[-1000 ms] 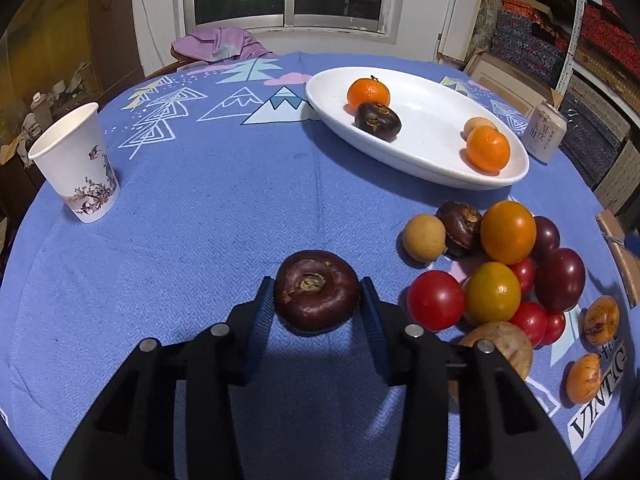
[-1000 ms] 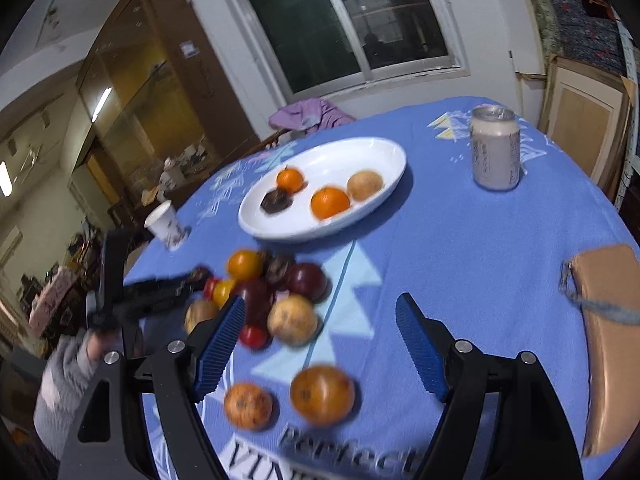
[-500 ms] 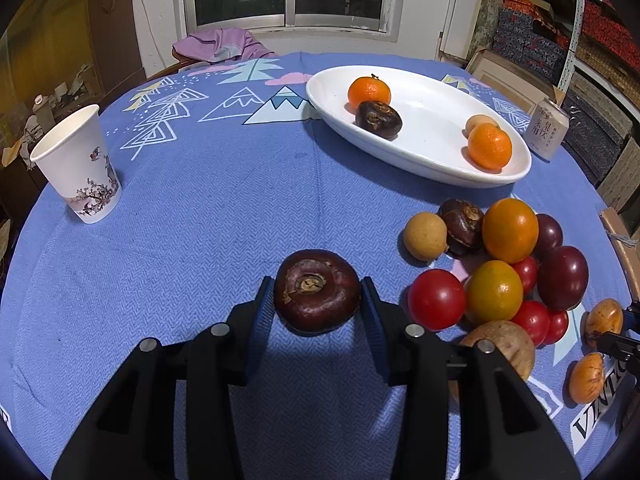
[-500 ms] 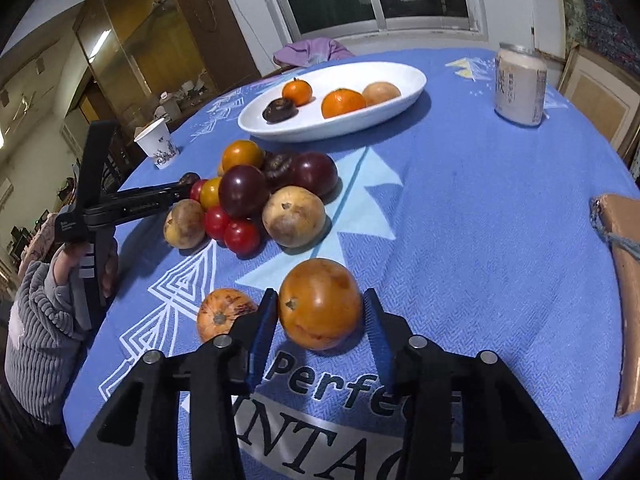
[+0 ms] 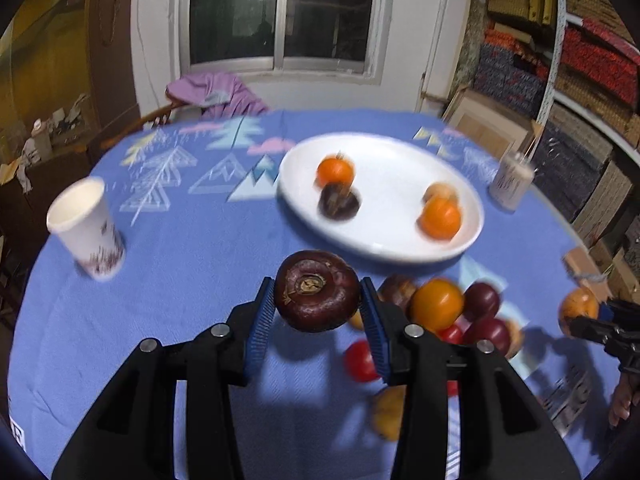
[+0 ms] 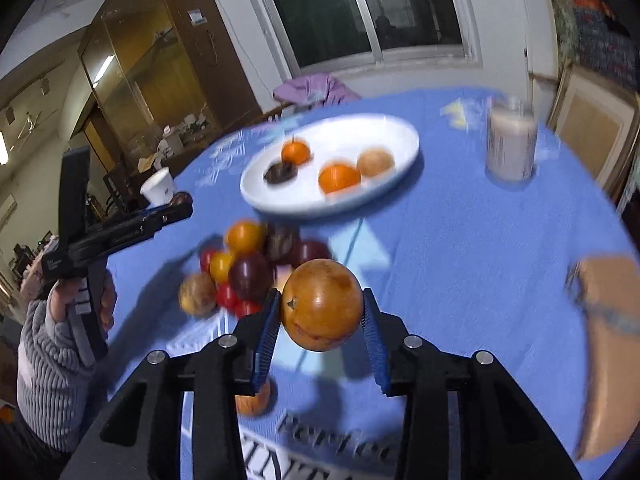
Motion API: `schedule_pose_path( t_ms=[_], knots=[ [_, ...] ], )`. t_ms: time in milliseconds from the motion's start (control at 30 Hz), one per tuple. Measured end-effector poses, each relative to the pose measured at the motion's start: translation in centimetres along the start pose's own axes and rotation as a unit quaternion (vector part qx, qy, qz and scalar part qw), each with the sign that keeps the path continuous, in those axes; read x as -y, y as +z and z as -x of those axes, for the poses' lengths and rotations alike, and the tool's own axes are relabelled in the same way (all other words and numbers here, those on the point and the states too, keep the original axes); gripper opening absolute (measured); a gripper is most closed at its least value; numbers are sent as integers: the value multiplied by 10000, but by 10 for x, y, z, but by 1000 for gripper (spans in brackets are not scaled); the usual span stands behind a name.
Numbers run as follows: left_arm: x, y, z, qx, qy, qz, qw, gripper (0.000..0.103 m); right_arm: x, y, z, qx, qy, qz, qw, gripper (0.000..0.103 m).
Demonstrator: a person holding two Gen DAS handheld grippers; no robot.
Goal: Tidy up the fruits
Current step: 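Grasp a second dark plum with the left tool while the right tool grasps a brown round fruit, then set the plum and brown fruit on the white plate and release both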
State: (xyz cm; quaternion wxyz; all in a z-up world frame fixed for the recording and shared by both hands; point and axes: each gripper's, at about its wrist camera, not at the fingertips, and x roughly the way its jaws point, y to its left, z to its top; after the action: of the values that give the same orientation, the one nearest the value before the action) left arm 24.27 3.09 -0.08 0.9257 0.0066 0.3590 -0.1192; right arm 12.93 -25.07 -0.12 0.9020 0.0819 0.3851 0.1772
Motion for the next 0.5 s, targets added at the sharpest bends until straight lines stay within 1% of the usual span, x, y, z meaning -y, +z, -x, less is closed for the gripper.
schedule_pose_path(
  t_ms=[67, 133, 200, 233, 300, 367, 500],
  knots=[
    [12, 22, 6, 164, -66, -44, 9998, 42, -6, 40, 10, 344, 5, 58, 9994, 41],
    [25, 42, 4, 275, -170, -39, 9995, 42, -10, 74, 13, 639, 66, 19, 9979, 41],
    [42, 55, -9, 234, -281, -88, 9993, 42, -11, 101, 4, 830, 56, -73, 9965, 41],
    [49, 57, -18, 171, -325, -117, 9993, 42, -10, 113, -8, 849, 16, -133, 9963, 41],
    [61, 56, -39, -12, -380, -209, 9991, 42, -6, 128, -35, 771, -87, -242, 9967, 41],
    [68, 49, -64, -253, -391, -281, 9985, 42, -1, 136, -73, 532, -169, -354, 9978, 41],
    [60, 36, -101, -613, -330, -209, 9974, 42, 6, 141, -137, 33, -274, -383, 9989, 41]
  ],
)
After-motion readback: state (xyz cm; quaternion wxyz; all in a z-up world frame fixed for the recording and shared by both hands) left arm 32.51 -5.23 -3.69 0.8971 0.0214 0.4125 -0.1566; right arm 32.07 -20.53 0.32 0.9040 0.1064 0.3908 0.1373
